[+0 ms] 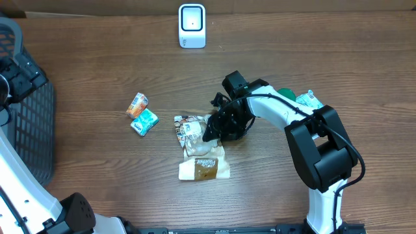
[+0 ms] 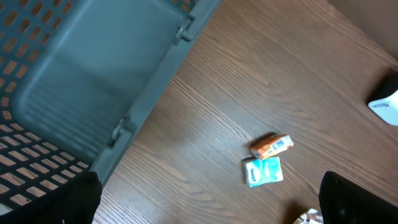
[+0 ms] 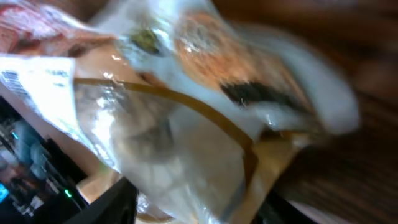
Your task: Scan the item barcode
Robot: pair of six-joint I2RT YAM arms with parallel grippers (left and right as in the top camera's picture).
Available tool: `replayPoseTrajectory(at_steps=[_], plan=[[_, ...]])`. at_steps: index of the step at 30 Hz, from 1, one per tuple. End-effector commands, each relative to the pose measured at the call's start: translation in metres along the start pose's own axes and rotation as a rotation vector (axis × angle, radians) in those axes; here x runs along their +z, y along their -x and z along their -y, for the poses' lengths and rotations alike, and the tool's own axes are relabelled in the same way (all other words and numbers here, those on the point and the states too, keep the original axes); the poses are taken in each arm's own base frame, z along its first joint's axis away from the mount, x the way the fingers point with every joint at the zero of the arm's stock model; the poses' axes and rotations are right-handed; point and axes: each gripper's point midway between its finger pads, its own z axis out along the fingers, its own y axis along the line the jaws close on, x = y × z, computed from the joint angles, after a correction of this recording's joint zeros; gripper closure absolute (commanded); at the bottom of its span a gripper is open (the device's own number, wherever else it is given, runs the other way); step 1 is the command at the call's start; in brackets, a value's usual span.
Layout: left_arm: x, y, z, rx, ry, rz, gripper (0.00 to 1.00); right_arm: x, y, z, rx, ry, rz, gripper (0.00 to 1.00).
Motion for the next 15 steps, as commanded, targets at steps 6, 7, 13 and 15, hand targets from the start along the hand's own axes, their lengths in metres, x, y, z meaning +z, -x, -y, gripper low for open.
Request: replayPoseTrajectory(at_steps=[6, 7, 13, 15], plan=[[-0.002, 0.003, 0.0, 0.019, -0.004, 0.01, 0.01, 0.002, 0.012, -0.015, 0.023, 0.065, 0.042, 0.6], [-0.002, 0.003, 0.0, 0.019, -0.004, 0.01, 0.0, 0.0, 0.015, -0.016, 0.005, 0.067, 0.05, 0.61], [-0.002, 0.003, 0.0, 0.019, -0.004, 0.01, 0.01, -0.023, 0.031, -0.024, -0.073, -0.001, 0.101, 0.82], [-0.002, 0.003, 0.0, 0.019, -0.004, 0.01, 0.01, -0.031, 0.037, -0.028, -0.097, -0.021, 0.119, 0.84]])
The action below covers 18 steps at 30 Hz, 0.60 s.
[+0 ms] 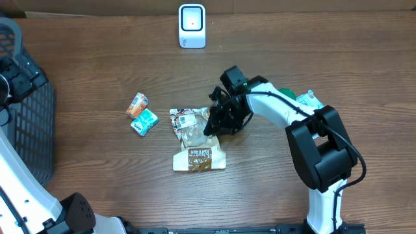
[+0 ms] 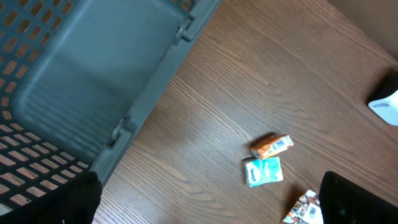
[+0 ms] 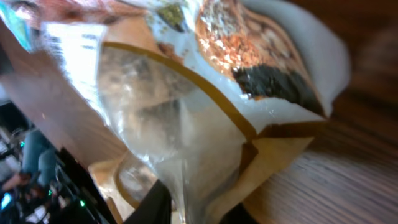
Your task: Scan the item barcode
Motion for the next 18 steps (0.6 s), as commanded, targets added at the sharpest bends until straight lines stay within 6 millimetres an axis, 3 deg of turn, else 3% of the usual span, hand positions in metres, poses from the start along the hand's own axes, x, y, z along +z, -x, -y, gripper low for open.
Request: replayPoseTrajectory(at_steps=[1, 5, 14, 18], plan=[[-0.002, 0.003, 0.0, 0.019, -0.004, 0.01, 0.01, -0.018, 0.022, -0.017, -0.097, -0.023, 0.075, 0.84], [-0.002, 0.003, 0.0, 0.019, -0.004, 0.01, 0.0, -0.018, 0.027, -0.021, -0.115, -0.021, 0.095, 0.81], [-0.002, 0.003, 0.0, 0.019, -0.004, 0.01, 0.0, -0.013, 0.034, -0.007, -0.039, -0.069, 0.138, 0.81], [-0.002, 0.003, 0.0, 0.019, -0.004, 0.01, 0.0, -0.004, 0.028, 0.002, 0.011, -0.07, 0.129, 0.71]])
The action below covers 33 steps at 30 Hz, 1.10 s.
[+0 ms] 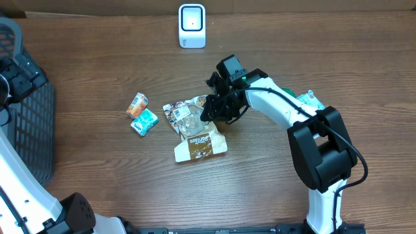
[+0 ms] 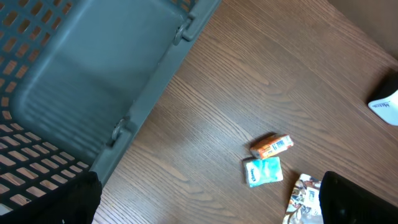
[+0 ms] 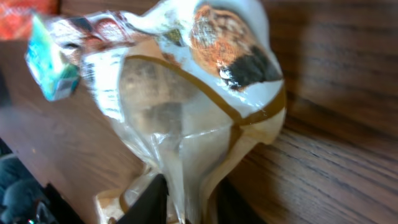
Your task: Scan the item barcode
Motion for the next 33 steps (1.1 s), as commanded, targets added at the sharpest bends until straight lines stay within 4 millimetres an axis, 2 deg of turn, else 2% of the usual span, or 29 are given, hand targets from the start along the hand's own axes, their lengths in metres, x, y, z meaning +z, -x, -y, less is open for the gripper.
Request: replayPoseTrajectory(at_steps=[1, 3, 5, 9, 15, 25, 30, 33], plan=[[-0.002, 0.003, 0.0, 0.019, -0.004, 0.01, 0.0, 0.007, -0.013, 0.008, 0.065, -0.021, -0.02, 0.66], [-0.002, 0.003, 0.0, 0.019, -0.004, 0.01, 0.0, 0.01, -0.018, 0.012, 0.09, -0.026, -0.034, 0.63], [-0.002, 0.003, 0.0, 0.019, -0.004, 0.01, 0.01, 0.012, -0.021, 0.014, 0.112, -0.03, -0.041, 0.64], [-0.002, 0.003, 0.0, 0.019, -0.004, 0.01, 0.0, 0.012, -0.019, 0.014, 0.121, -0.03, -0.03, 0.87], [-0.002, 0.003, 0.0, 0.019, -0.004, 0.01, 0.0, 0.011, -0.015, 0.015, 0.116, -0.034, -0.016, 0.95], [-0.002, 0.003, 0.0, 0.019, -0.004, 0.01, 0.01, 0.011, -0.015, 0.017, 0.109, -0.041, -0.015, 0.96], [-0.002, 0.015, 0.003, 0.02, -0.016, 0.06, 0.01, 0.011, -0.017, 0.017, 0.092, -0.042, -0.021, 0.96], [-0.003, 0.011, 0.017, -0.03, -0.099, 0.037, 0.01, 0.011, -0.016, 0.017, 0.093, -0.041, -0.02, 0.96]])
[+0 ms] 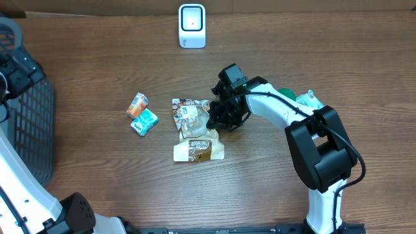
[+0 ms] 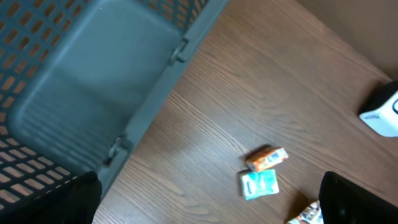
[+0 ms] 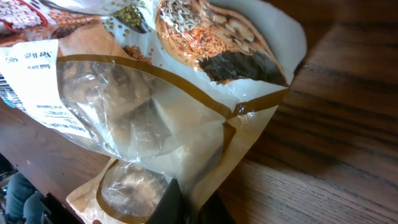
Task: Scan the item barcode
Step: 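Move the left gripper in and grasp the pouch's left side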
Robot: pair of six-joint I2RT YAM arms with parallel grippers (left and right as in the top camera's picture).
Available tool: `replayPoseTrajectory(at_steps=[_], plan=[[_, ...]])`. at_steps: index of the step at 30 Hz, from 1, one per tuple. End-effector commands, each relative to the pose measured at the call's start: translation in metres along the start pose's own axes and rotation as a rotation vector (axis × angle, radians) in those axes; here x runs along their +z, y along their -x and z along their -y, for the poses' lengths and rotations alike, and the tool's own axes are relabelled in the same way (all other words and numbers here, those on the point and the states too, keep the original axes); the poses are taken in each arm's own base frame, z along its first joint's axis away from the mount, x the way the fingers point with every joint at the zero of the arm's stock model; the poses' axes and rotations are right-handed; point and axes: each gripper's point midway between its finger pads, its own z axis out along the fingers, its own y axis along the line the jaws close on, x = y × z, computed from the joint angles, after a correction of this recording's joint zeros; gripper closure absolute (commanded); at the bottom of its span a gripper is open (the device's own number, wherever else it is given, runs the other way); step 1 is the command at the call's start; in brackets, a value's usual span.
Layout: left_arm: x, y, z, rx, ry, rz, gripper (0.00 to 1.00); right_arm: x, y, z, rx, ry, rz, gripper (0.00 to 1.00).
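Note:
The white scanner (image 1: 192, 26) stands at the table's far edge; it also shows as the scanner (image 2: 382, 115) at the edge of the left wrist view. A clear-and-tan snack bag (image 1: 194, 130) lies flat mid-table, its white label end farthest from me. My right gripper (image 1: 219, 122) is shut on the bag's right edge. In the right wrist view the bag (image 3: 155, 106) fills the frame, and the dark fingertips (image 3: 171, 205) pinch its tan seam. My left gripper (image 2: 211, 211) hangs open high over the basket's side, holding nothing.
A dark mesh basket (image 1: 29, 130) stands at the left edge. An orange packet (image 1: 137, 104) and a teal packet (image 1: 145, 121) lie left of the bag. Another teal-green packet (image 1: 307, 99) sits behind my right arm.
My right gripper, still shut on the bag, has shifted slightly back toward the front of the table, and the bag now lies straighter. The left wrist view has shifted a little.
My right gripper was shut on the bag's edge lower on the table. The bag was then further left and nearer the scanner, and later tilted and nearer still. Now it lies flat again, a little back from there.

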Motion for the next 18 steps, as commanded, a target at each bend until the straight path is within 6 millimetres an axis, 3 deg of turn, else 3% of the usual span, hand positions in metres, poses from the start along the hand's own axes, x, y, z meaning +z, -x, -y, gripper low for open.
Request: replayPoseTrajectory(at_steps=[1, 3, 5, 8, 10, 11, 18], plan=[[-0.002, -0.002, 0.016, -0.033, -0.097, -0.02, 0.01, -0.002, 0.001, 0.0, -0.023, -0.015, 0.015, 0.96], [-0.004, 0.0, 0.029, -0.038, -0.168, -0.018, 0.0, -0.002, 0.001, -0.001, -0.023, -0.014, 0.015, 0.96], [-0.006, -0.006, 0.042, -0.037, -0.246, -0.051, 0.27, -0.002, 0.001, -0.002, -0.023, -0.009, 0.013, 0.96], [-0.005, -0.023, 0.074, 0.023, -0.373, -0.124, 0.58, -0.002, 0.001, -0.003, -0.025, -0.003, 0.014, 0.96], [0.003, -0.038, 0.09, 0.091, -0.386, -0.167, 0.87, -0.002, 0.002, -0.003, -0.026, -0.002, 0.015, 0.96], [0.009, -0.046, 0.096, 0.118, -0.369, -0.189, 0.96, -0.002, 0.001, -0.003, -0.026, -0.003, 0.015, 0.96], [0.061, -0.115, 0.144, 0.302, -0.326, -0.344, 0.96, -0.002, 0.0, -0.002, -0.024, -0.004, 0.011, 0.96]])
